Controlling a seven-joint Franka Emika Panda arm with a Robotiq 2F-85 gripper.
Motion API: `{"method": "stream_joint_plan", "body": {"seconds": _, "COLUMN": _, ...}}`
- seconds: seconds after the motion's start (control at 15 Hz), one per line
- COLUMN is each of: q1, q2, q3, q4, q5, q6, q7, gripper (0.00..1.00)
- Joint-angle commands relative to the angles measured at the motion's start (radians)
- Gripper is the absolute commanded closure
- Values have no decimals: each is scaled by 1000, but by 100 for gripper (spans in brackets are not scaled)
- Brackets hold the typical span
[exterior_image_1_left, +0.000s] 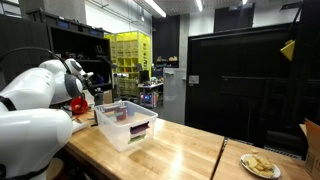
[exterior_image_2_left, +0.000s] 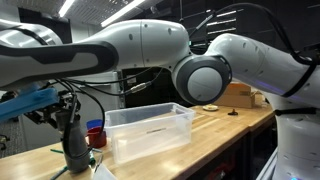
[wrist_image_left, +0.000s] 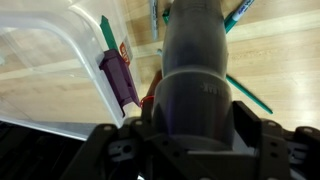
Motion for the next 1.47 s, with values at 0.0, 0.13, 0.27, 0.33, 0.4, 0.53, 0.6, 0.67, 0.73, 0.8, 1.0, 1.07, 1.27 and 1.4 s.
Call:
{"method": "stream_joint_plan", "body": {"seconds": 0.0, "q1": 23, "q2": -13, "q3": -19, "q4": 9, "q5": -14, "q6": -19, "q7": 1, "gripper": 47}}
{"method": "stream_joint_plan", "body": {"seconds": 0.13, "q1": 45, "q2": -31, "q3": -31, "q4": 1, "q5": -27, "q6": -24, "q7": 5, "gripper": 47}}
{"method": "stream_joint_plan", "body": {"seconds": 0.27, "q1": 74, "q2": -45, "q3": -51, "q4": 4, "q5": -47, "q6": -29, "q7": 5, "gripper": 47}}
{"method": "stream_joint_plan", "body": {"seconds": 0.33, "q1": 88, "q2": -51, "q3": -61, "q4": 6, "q5": -60, "q6": -33, "q7": 5, "gripper": 47}}
{"method": "stream_joint_plan", "body": {"seconds": 0.4, "q1": 104, "q2": -60, "q3": -71, "q4": 7, "q5": -74, "q6": -35, "q7": 4, "gripper": 47}}
{"method": "stream_joint_plan", "body": {"seconds": 0.53, "q1": 132, "q2": -75, "q3": -92, "q4": 12, "q5": -100, "q6": -40, "q7": 5, "gripper": 47}}
{"method": "stream_joint_plan", "body": {"seconds": 0.6, "q1": 144, "q2": -84, "q3": -101, "q4": 13, "q5": -112, "q6": -43, "q7": 6, "gripper": 47}}
{"method": "stream_joint_plan", "body": {"seconds": 0.67, "q1": 154, "q2": -92, "q3": -110, "q4": 14, "q5": -121, "q6": -45, "q7": 9, "gripper": 47}}
{"method": "stream_joint_plan", "body": {"seconds": 0.73, "q1": 161, "q2": -100, "q3": -117, "q4": 15, "q5": -130, "q6": -49, "q7": 10, "gripper": 47}}
{"method": "stream_joint_plan", "body": {"seconds": 0.8, "q1": 166, "q2": -106, "q3": -124, "q4": 15, "q5": -139, "q6": -50, "q7": 11, "gripper": 47}}
{"method": "stream_joint_plan", "body": {"seconds": 1.0, "q1": 171, "q2": -125, "q3": -143, "q4": 16, "q5": -158, "q6": -63, "q7": 15, "gripper": 47}}
{"method": "stream_joint_plan", "body": {"seconds": 1.07, "q1": 169, "q2": -132, "q3": -148, "q4": 16, "q5": -162, "q6": -66, "q7": 17, "gripper": 47}}
{"method": "stream_joint_plan", "body": {"seconds": 1.27, "q1": 162, "q2": -153, "q3": -161, "q4": 16, "q5": -174, "q6": -74, "q7": 20, "gripper": 47}}
{"method": "stream_joint_plan", "body": {"seconds": 1.4, "q1": 159, "q2": -167, "q3": -170, "q4": 16, "q5": -183, "q6": -80, "q7": 22, "gripper": 47}}
